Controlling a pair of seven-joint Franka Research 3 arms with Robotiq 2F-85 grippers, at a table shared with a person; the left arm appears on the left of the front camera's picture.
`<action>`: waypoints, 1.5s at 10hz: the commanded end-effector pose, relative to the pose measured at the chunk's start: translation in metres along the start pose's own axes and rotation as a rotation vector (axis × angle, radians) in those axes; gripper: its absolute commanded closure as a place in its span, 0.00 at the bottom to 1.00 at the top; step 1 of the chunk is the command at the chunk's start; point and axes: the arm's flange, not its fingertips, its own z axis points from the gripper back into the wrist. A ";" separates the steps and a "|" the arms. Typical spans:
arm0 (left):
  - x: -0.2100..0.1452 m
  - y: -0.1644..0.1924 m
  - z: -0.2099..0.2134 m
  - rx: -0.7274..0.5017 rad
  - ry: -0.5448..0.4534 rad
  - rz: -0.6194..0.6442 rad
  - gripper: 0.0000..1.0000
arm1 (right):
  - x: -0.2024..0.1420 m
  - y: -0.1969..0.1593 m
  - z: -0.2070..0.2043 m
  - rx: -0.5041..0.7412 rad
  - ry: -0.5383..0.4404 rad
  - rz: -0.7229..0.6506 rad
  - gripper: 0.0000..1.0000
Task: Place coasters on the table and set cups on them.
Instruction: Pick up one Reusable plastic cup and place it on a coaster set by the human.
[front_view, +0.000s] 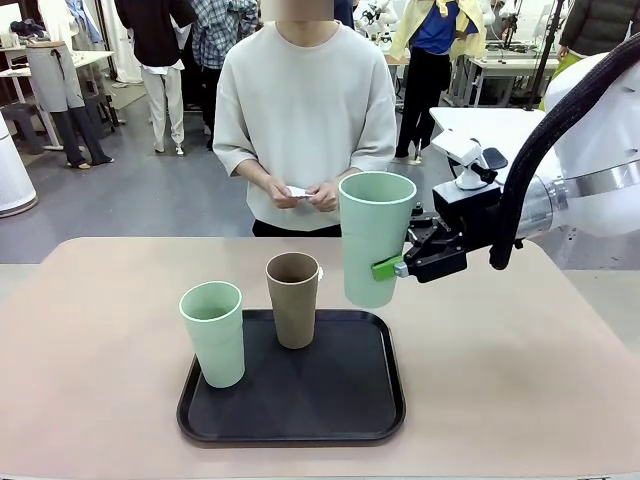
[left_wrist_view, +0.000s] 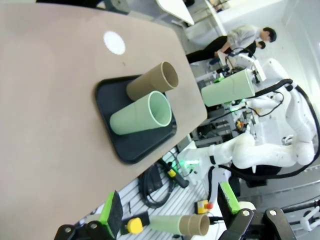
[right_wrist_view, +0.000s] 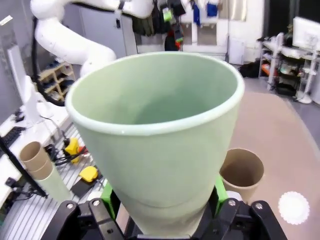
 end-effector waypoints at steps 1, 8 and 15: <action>-0.001 -0.001 0.002 -0.014 -0.003 -0.002 0.00 | 0.024 -0.047 0.013 -0.001 0.022 0.043 0.17; -0.001 -0.001 0.002 -0.014 -0.003 -0.002 0.00 | 0.060 -0.164 0.043 0.005 -0.021 0.012 0.17; -0.001 -0.001 0.002 -0.014 -0.003 -0.002 0.00 | 0.050 -0.168 0.040 -0.028 -0.029 0.028 0.17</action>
